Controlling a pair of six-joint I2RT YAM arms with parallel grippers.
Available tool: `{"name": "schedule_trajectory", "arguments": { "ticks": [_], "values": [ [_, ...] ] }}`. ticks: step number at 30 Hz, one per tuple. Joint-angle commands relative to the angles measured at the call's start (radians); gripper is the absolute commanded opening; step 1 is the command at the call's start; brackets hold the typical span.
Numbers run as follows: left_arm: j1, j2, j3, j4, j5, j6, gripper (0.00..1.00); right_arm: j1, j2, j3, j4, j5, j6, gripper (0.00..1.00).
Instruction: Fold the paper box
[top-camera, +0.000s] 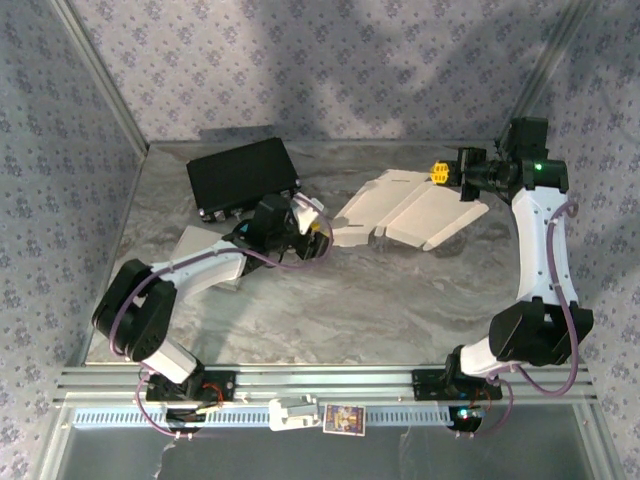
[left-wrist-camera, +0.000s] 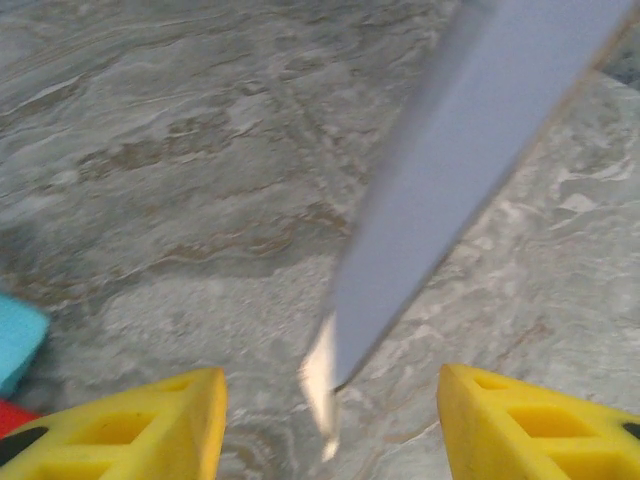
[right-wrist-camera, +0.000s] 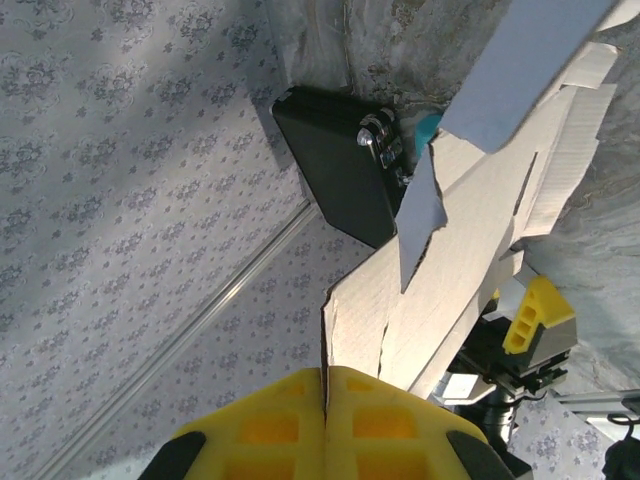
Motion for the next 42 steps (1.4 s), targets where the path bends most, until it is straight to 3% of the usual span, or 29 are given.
{"name": "schedule_trajectory", "arguments": {
  "ticks": [1, 11, 14, 17, 21, 24, 29, 34, 37, 42],
  "values": [
    [-0.031, 0.017, 0.043, 0.015, 0.063, 0.005, 0.58, -0.004, -0.021, -0.008, 0.005, -0.035, 0.024, 0.0],
    [0.001, 0.084, 0.094, 0.037, 0.018, -0.016, 0.53, -0.004, -0.032, -0.018, 0.018, -0.043, 0.048, 0.0],
    [0.002, 0.111, 0.122, 0.031, 0.06, -0.02, 0.47, -0.003, -0.031, -0.02, 0.023, -0.042, 0.055, 0.0],
    [0.0, 0.121, 0.141, 0.016, 0.095, -0.037, 0.34, -0.003, -0.031, -0.025, 0.03, -0.04, 0.06, 0.0],
    [0.002, 0.083, 0.149, -0.045, 0.105, -0.047, 0.03, -0.005, -0.035, -0.052, 0.038, -0.032, 0.057, 0.0],
    [0.003, 0.05, 0.191, -0.176, 0.123, -0.037, 0.0, -0.006, -0.036, -0.09, 0.087, -0.02, 0.057, 0.0],
    [0.005, 0.022, 0.325, -0.556, 0.126, -0.022, 0.0, -0.034, -0.03, -0.015, 0.059, 0.112, -0.101, 0.4],
    [0.003, 0.045, 0.485, -0.92, 0.063, -0.056, 0.0, -0.006, -0.041, 0.11, -0.005, 0.294, -0.22, 0.53],
    [0.006, 0.097, 0.597, -1.116, -0.018, -0.114, 0.0, 0.07, -0.076, 0.143, -0.033, 0.441, -0.267, 0.6],
    [-0.004, 0.206, 0.791, -1.378, -0.123, -0.206, 0.0, 0.325, -0.145, 0.049, 0.02, 0.707, -0.223, 0.62]
  ]
}}
